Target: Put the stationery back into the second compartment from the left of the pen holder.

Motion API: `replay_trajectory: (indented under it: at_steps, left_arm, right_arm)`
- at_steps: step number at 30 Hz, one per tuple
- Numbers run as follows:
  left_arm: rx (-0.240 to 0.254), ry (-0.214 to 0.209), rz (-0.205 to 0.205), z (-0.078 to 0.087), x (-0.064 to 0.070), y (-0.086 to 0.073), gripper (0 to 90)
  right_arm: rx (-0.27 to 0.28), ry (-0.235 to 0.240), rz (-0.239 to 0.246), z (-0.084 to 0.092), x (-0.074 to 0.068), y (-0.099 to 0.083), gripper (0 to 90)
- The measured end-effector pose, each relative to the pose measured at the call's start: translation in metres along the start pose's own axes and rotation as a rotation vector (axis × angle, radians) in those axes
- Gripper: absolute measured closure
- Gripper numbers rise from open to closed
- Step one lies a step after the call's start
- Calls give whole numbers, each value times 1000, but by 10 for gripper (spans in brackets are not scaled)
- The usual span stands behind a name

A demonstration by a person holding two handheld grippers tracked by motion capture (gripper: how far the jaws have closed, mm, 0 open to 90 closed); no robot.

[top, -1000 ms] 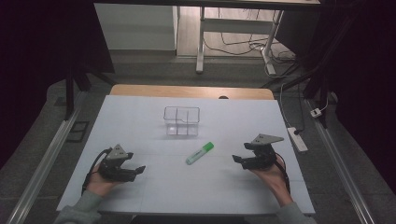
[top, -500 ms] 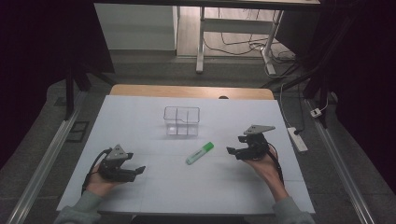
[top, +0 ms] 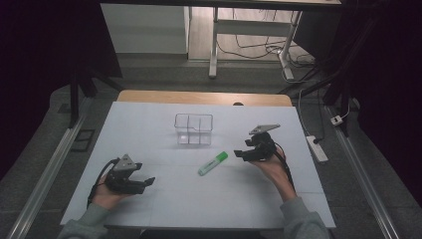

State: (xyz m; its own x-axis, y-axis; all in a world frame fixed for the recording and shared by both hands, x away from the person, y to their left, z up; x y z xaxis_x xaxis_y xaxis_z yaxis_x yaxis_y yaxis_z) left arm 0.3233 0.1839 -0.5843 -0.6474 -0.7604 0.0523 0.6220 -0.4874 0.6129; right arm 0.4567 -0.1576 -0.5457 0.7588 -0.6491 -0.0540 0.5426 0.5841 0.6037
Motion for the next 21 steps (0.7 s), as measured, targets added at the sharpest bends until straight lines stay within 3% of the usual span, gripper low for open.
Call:
replay_trajectory:
  at_steps: [8,10,11,14,15,21]
  left_arm:
    - [-1,-4,-1,0,1,-1,243]
    - [-1,-5,1,0,0,-1,242]
    - [-3,-6,0,-1,0,-1,242]
    - [-7,-6,1,-2,-1,-2,242]
    - [-7,-6,2,-2,-1,-2,242]
    - [-9,-3,-2,-2,0,-2,242]
  right_arm:
    - [-41,15,3,-18,0,10,508]
    - [-50,33,9,-22,-2,9,630]
    - [-50,33,9,-22,-2,9,630]
    - [-62,19,40,-27,-3,10,741]
    - [-63,19,48,-29,-3,10,826]
    - [-63,13,58,-34,-3,12,897]
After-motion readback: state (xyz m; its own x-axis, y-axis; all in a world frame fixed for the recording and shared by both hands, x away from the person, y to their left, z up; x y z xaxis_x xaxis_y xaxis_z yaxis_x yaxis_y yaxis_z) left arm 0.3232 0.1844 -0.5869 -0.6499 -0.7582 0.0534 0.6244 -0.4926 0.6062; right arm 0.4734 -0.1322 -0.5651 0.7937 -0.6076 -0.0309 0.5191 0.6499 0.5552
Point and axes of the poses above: each handheld gripper's, and its own axes: z roughly backward along the jaws, y roughly out of its top, x roughly to its right, the point moved 9 cm from there along -z, roughly forward along the jaws, and after that the axes turned 8 degrees about -x, right-handed, at the moved point
